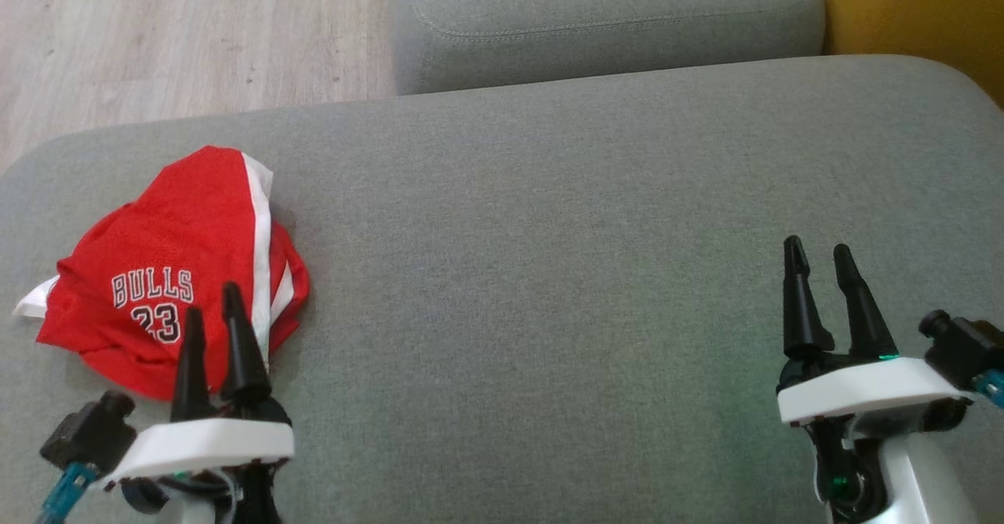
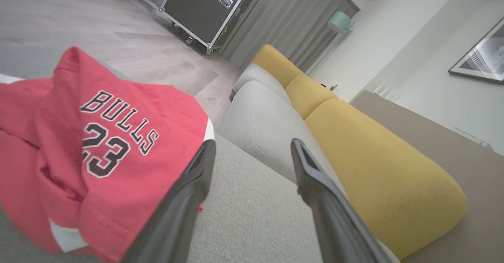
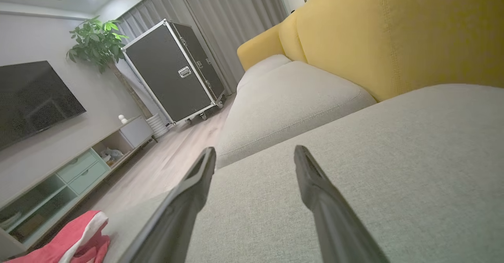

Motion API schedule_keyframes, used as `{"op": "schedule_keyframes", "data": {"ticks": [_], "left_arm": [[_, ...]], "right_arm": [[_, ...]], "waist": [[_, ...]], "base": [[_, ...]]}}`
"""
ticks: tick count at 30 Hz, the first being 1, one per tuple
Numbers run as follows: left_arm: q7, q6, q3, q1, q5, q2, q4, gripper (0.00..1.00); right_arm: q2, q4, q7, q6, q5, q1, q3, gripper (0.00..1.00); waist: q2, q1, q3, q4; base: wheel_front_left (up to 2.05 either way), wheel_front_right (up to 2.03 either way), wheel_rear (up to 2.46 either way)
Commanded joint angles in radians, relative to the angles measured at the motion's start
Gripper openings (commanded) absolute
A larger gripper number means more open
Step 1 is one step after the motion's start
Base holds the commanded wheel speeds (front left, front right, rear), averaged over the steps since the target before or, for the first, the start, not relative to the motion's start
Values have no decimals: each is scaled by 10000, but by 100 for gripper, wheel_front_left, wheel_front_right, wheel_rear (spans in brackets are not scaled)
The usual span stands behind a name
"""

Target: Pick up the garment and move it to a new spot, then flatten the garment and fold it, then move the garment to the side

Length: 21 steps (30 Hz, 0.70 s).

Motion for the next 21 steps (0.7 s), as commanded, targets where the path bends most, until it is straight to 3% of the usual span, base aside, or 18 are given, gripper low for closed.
{"op": "schedule_keyframes", "data": {"ticks": [1,12,21], "left_arm": [[-166,-11,107,-373,411,97,-441,100],[-523,111,-466,-391,2673,240,-268,100],[-761,359,-973,-429,3776,478,-307,100]], "right_arm": [[-68,-372,-188,-4,-435,-593,196,100],[-74,-497,-543,-5,-2221,-636,417,100],[-78,-546,-779,-6,-3507,-645,544,100]], "waist": [[0,0,11,-18],[0,0,29,-102],[0,0,40,-130]], "base": [[0,0,0],[0,0,0],[0,0,0]]}}
